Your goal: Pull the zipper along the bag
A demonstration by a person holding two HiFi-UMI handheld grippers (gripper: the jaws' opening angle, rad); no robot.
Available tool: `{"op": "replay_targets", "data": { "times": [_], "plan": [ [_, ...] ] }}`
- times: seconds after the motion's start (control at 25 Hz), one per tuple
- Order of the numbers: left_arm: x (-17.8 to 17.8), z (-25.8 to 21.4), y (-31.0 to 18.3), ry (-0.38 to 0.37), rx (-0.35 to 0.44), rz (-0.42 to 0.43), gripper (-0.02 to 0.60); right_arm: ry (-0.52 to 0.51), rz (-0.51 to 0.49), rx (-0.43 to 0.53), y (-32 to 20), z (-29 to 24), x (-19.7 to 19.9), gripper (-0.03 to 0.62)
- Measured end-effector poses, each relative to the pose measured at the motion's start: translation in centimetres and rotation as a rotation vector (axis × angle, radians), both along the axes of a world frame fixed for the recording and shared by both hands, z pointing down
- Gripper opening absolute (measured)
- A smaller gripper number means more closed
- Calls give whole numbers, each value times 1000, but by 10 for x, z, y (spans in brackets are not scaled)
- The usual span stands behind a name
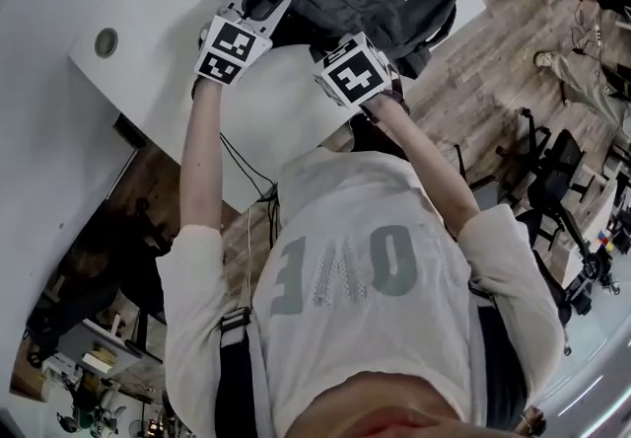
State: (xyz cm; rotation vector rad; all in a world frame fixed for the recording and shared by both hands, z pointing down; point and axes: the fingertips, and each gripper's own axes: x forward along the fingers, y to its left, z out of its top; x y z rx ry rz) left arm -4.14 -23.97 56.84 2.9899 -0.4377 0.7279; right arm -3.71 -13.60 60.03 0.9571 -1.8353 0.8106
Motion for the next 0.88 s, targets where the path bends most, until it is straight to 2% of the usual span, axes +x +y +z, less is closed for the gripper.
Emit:
{"op": "replay_targets", "data": {
  "times": [0.28,0.72,0.88],
  "plan": [
    [3,-2,0,2,0,-1,43,-21,4,-19,-34,5,-23,34],
    [6,-6,4,-1,6,1,43,-31,-6,0,-29,2,-22,37],
    [5,-6,0,2,-18,-10,43,-58,44,6,-30,-3,-18,38]
  ]
}}
